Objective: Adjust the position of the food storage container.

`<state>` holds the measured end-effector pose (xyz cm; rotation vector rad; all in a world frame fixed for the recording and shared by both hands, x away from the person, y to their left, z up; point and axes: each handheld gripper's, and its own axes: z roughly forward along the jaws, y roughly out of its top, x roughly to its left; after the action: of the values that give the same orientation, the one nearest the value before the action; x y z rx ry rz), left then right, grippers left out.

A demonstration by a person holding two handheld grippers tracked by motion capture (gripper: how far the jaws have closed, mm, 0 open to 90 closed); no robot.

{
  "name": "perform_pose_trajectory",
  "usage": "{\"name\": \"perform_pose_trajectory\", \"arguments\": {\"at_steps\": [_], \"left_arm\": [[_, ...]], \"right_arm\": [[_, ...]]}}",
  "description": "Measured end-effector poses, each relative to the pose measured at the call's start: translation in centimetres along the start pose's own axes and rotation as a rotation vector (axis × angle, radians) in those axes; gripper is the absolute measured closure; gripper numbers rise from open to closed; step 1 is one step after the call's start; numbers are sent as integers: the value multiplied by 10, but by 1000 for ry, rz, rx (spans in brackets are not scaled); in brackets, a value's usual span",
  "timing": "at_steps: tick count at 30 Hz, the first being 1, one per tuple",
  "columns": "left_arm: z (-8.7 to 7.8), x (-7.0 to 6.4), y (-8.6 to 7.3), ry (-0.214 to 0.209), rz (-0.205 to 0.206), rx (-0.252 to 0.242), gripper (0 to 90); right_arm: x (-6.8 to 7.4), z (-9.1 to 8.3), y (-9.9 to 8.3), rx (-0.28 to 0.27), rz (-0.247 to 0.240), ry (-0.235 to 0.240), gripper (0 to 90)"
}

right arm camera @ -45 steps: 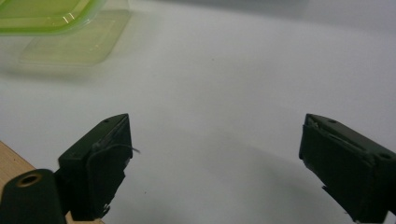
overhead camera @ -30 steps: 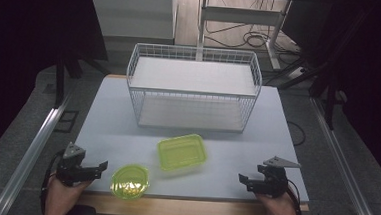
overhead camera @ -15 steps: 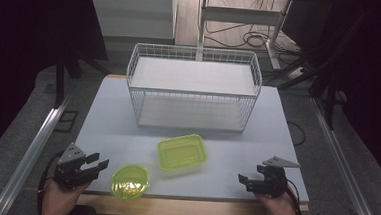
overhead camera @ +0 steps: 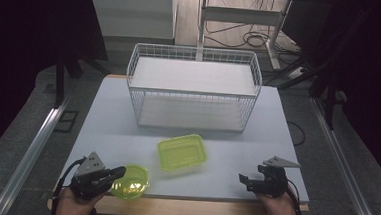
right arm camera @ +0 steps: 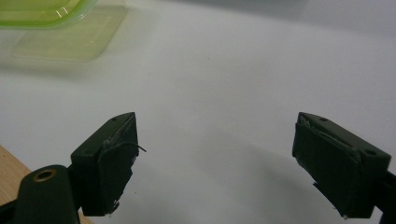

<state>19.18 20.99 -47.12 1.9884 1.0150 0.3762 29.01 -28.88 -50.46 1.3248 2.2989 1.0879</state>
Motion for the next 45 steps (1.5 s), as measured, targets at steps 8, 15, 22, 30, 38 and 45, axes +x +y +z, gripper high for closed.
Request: {"name": "perform_pose_trajectory", "arguments": {"at_steps": [8, 15, 22, 30, 38, 45], "left_arm": [[8, -29, 1, -85, 38, 22, 900], [21, -51, -4, -112, 64, 77, 900], [32, -56, -9, -81, 66, 133, 900], [33, -35, -12, -44, 11, 142, 900], [31, 0, -13, 1, -48, 130, 900], [29, 30, -10, 32, -69, 129, 900]], "right_arm": [[-1, 1, 0, 3, 3, -1, 147], [0, 3, 0, 15, -4, -2, 148], [1, 5, 1, 22, -14, 1, 148], [2, 6, 1, 24, -12, 4, 150], [2, 8, 1, 28, -20, 6, 154], [3, 8, 1, 34, -18, 6, 155]]}}
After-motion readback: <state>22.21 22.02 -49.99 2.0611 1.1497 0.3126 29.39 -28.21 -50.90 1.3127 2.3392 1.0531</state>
